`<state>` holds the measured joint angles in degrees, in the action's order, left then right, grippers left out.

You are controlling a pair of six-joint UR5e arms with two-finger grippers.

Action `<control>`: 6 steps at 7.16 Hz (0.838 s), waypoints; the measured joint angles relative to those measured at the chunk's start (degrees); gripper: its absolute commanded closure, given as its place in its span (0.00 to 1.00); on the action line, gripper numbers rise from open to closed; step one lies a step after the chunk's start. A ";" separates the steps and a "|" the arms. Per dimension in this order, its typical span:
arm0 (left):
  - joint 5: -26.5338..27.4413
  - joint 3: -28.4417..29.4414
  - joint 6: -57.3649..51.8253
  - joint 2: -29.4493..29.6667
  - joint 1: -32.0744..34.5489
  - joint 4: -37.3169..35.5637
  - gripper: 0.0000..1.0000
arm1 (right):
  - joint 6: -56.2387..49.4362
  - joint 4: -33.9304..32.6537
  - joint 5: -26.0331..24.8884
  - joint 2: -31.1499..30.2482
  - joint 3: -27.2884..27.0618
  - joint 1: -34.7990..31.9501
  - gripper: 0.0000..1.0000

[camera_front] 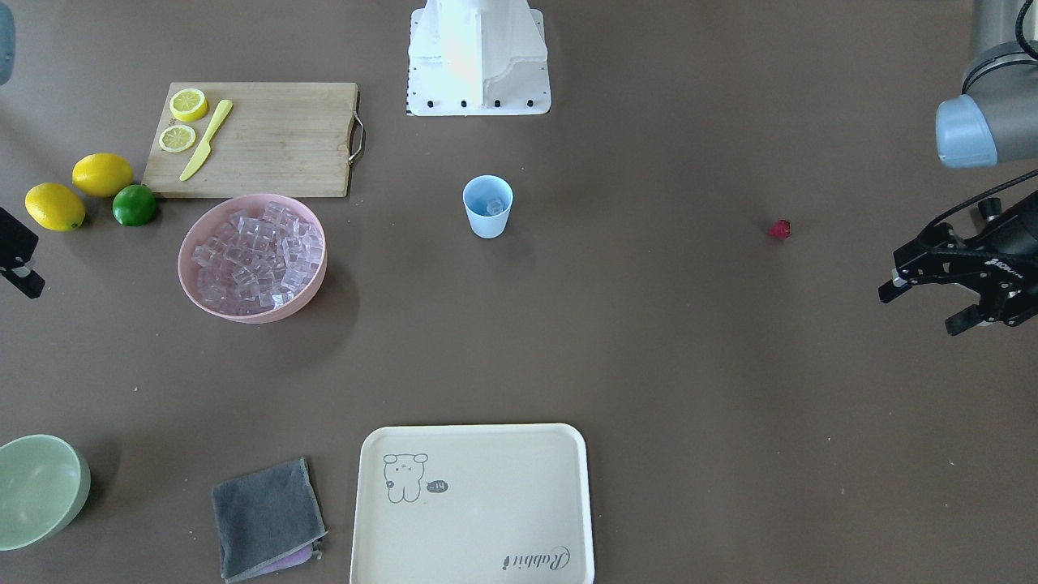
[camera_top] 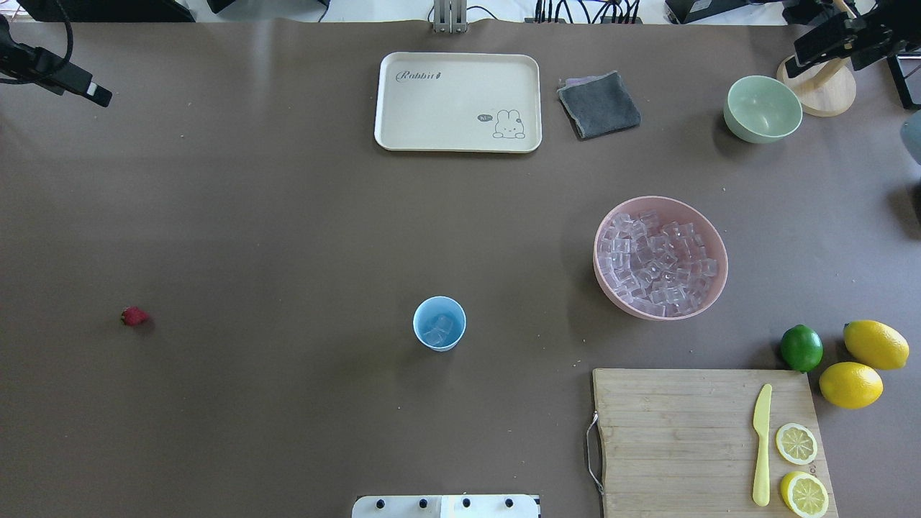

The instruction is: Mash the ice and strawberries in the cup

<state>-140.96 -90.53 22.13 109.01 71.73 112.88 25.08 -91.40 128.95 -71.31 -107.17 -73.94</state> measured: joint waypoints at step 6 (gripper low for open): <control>7.36 -4.79 -3.93 -5.99 -15.03 0.74 0.02 | -10.80 -1.88 -2.21 -5.69 1.31 -6.47 0.00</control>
<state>-133.60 -95.31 18.21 103.02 56.70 113.62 14.28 -93.28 126.74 -77.00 -105.86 -80.42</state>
